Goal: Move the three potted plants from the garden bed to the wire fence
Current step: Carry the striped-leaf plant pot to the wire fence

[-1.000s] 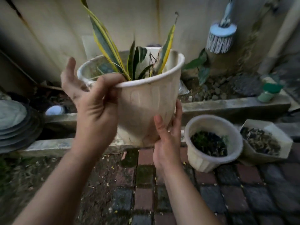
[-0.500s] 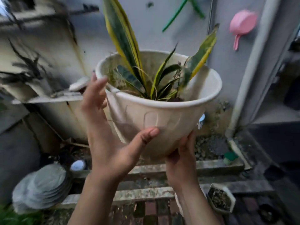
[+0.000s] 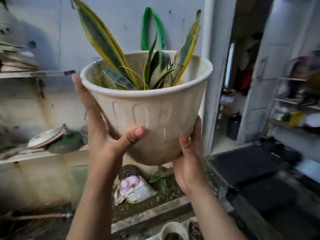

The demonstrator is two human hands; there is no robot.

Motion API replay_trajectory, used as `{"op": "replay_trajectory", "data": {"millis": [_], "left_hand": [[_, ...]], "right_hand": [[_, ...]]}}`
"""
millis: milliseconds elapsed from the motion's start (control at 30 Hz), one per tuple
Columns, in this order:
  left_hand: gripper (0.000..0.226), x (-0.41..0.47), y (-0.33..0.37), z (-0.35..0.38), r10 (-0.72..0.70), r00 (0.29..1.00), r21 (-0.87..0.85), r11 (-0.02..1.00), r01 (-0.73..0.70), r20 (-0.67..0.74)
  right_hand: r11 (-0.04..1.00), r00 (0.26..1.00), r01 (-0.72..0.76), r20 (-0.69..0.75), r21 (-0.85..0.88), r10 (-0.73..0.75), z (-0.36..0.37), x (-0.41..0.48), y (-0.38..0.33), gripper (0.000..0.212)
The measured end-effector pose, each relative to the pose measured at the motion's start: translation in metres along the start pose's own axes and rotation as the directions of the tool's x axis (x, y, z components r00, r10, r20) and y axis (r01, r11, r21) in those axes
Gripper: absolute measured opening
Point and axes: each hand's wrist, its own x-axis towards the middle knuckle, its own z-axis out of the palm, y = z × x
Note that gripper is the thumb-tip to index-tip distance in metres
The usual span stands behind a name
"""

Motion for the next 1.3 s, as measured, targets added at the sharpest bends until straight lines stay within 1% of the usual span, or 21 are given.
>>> {"op": "replay_trajectory", "data": {"millis": [67, 100, 133, 267, 333, 400, 433, 500, 567, 667, 733, 800, 833, 900, 967, 1033, 1067, 1100, 1167, 1233, 1300], "left_hand": [[0.14, -0.007, -0.002, 0.004, -0.037, 0.999, -0.123, 0.992, 0.038, 0.011], [0.138, -0.011, -0.003, 0.009, -0.061, 0.998, -0.184, 0.981, 0.063, 0.019], [0.135, -0.015, -0.005, 0.016, -0.076, 0.996, -0.232, 0.969, 0.083, 0.036], [0.123, -0.028, 0.007, 0.07, -0.054, 0.99, -0.332, 0.939, 0.094, 0.128], [0.116, -0.034, 0.021, 0.1, -0.047, 0.986, -0.366, 0.925, 0.104, 0.161], [0.108, -0.046, 0.046, 0.138, -0.035, 0.975, -0.433, 0.892, 0.13, 0.219], [0.106, -0.055, 0.059, 0.157, -0.024, 0.962, -0.462, 0.874, 0.152, 0.271], [0.114, -0.075, 0.087, 0.197, -0.001, 0.933, -0.517, 0.833, 0.2, 0.359], [0.124, -0.099, 0.119, 0.238, 0.014, 0.91, -0.565, 0.787, 0.246, 0.415], [0.131, -0.138, 0.174, 0.295, 0.038, 0.868, -0.662, 0.664, 0.348, 0.495], [0.144, -0.163, 0.219, 0.329, 0.037, 0.826, -0.68, 0.59, 0.436, 0.562], [0.151, -0.19, 0.264, 0.36, 0.096, 0.786, -0.691, 0.551, 0.469, 0.61], [0.154, -0.205, 0.287, 0.375, 0.135, 0.774, -0.703, 0.535, 0.469, 0.619], [0.157, -0.232, 0.335, 0.403, 0.17, 0.75, -0.715, 0.49, 0.499, 0.639], [0.156, -0.26, 0.386, 0.427, 0.21, 0.724, -0.735, 0.395, 0.552, 0.657], [0.149, -0.288, 0.432, 0.444, 0.27, 0.714, -0.761, 0.305, 0.573, 0.646], [0.151, -0.302, 0.454, 0.451, 0.282, 0.69, -0.746, 0.252, 0.617, 0.666], [0.157, -0.317, 0.475, 0.457, 0.294, 0.651, -0.711, 0.199, 0.674, 0.7], [0.164, -0.342, 0.512, 0.463, 0.363, 0.585, -0.658, 0.116, 0.744, 0.725], [0.166, -0.37, 0.552, 0.466, 0.455, 0.507, -0.591, 0.055, 0.805, 0.733], [0.166, -0.395, 0.592, 0.465, 0.535, 0.437, -0.521, 0.007, 0.854, 0.723]], "right_hand": [[0.995, 0.998, 0.051, -0.034, -0.086, -0.054, 0.001, -0.013, -0.014, 0.086], [0.992, 0.996, 0.061, -0.062, -0.111, -0.068, -0.001, -0.019, -0.023, 0.082], [0.991, 0.992, 0.057, -0.102, -0.12, -0.069, -0.005, -0.027, -0.032, 0.083], [0.988, 0.956, 0.036, -0.284, -0.15, -0.078, -0.03, -0.067, -0.077, 0.113], [0.988, 0.929, 0.027, -0.362, -0.154, -0.081, -0.04, -0.089, -0.102, 0.119], [0.964, 0.88, 0.093, -0.432, -0.249, -0.196, -0.052, -0.119, -0.141, 0.116], [0.94, 0.855, 0.143, -0.44, -0.309, -0.274, -0.056, -0.134, -0.163, 0.11], [0.869, 0.801, 0.218, -0.427, -0.445, -0.42, -0.061, -0.169, -0.21, 0.093], [0.79, 0.749, 0.23, -0.415, -0.568, -0.516, -0.065, -0.209, -0.255, 0.083], [0.687, 0.654, 0.22, -0.418, -0.693, -0.63, -0.068, -0.276, -0.318, 0.078], [0.62, 0.561, 0.18, -0.438, -0.764, -0.702, -0.067, -0.323, -0.36, 0.087], [0.541, 0.479, 0.131, -0.425, -0.831, -0.768, -0.064, -0.374, -0.401, 0.099], [0.498, 0.447, 0.108, -0.405, -0.86, -0.797, -0.061, -0.399, -0.421, 0.102], [0.417, 0.392, 0.075, -0.357, -0.906, -0.848, -0.052, -0.45, -0.455, 0.1], [0.342, 0.317, 0.034, -0.315, -0.939, -0.895, -0.038, -0.501, -0.483, 0.098], [0.271, 0.238, -0.048, -0.274, -0.962, -0.932, -0.023, -0.55, -0.504, 0.101], [0.238, 0.203, -0.086, -0.251, -0.967, -0.947, -0.014, -0.573, -0.513, 0.102], [0.207, 0.17, -0.118, -0.225, -0.971, -0.959, -0.005, -0.595, -0.521, 0.102], [0.171, 0.104, -0.175, -0.19, -0.97, -0.976, 0.012, -0.633, -0.532, 0.102], [0.144, -0.007, -0.242, -0.147, -0.96, -0.989, 0.031, -0.674, -0.54, 0.105], [0.102, -0.092, -0.29, -0.079, -0.952, -0.993, 0.048, -0.712, -0.545, 0.108]]}}
